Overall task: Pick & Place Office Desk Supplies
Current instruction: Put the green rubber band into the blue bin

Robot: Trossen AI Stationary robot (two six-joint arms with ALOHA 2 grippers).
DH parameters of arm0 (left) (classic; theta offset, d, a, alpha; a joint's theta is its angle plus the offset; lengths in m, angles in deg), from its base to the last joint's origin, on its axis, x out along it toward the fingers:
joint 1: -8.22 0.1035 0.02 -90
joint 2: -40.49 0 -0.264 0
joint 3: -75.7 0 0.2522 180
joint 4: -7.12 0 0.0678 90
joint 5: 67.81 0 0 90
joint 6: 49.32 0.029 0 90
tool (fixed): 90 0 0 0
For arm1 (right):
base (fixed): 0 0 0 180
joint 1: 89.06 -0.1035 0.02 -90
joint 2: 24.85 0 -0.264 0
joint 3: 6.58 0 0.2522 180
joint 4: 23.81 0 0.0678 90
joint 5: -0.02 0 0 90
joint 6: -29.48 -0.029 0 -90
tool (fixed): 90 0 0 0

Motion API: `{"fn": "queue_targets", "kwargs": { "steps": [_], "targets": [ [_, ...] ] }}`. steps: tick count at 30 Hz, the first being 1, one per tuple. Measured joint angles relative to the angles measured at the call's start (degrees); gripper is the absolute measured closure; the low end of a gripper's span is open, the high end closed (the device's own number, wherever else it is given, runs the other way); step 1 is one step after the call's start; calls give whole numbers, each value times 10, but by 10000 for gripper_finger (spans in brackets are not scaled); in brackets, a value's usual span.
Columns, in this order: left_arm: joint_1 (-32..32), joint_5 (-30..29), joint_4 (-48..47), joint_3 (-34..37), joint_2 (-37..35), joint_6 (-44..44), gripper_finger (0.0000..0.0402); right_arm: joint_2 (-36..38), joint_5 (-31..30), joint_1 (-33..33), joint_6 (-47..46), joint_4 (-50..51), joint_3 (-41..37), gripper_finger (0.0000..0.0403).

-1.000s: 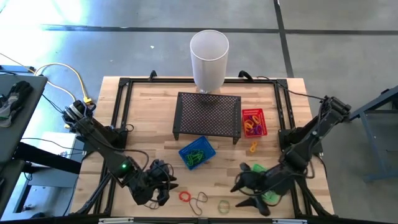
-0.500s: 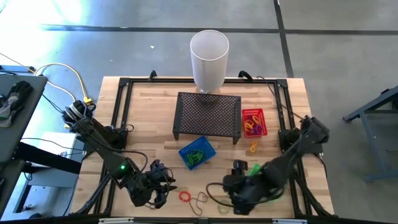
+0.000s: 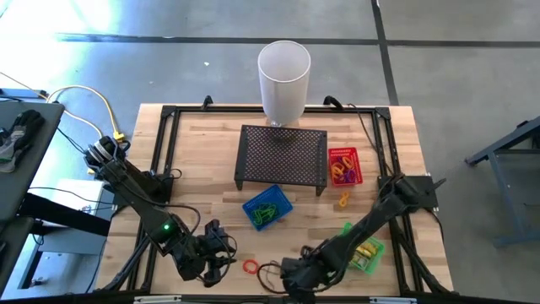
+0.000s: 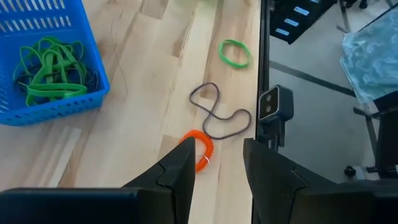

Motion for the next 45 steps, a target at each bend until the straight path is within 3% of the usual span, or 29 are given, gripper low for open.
{"fn": "queue_targets", "kwargs": {
  "steps": [14,21,27,36,45],
  "targets": [
    [-14,0,1,0,0,-50,271,-80,-78,9,67,74,0,163],
    [-25,-5,1,0,0,-51,271,-85,-68,11,88,102,-1,163],
    [-29,-6,1,0,0,-59,271,-86,-120,6,102,96,-1,163],
    [-29,-6,1,0,0,-76,271,-86,-110,-12,137,89,-2,163],
    [-29,-11,1,0,0,-93,271,-87,-107,-13,142,32,-59,163]
  ]
}}
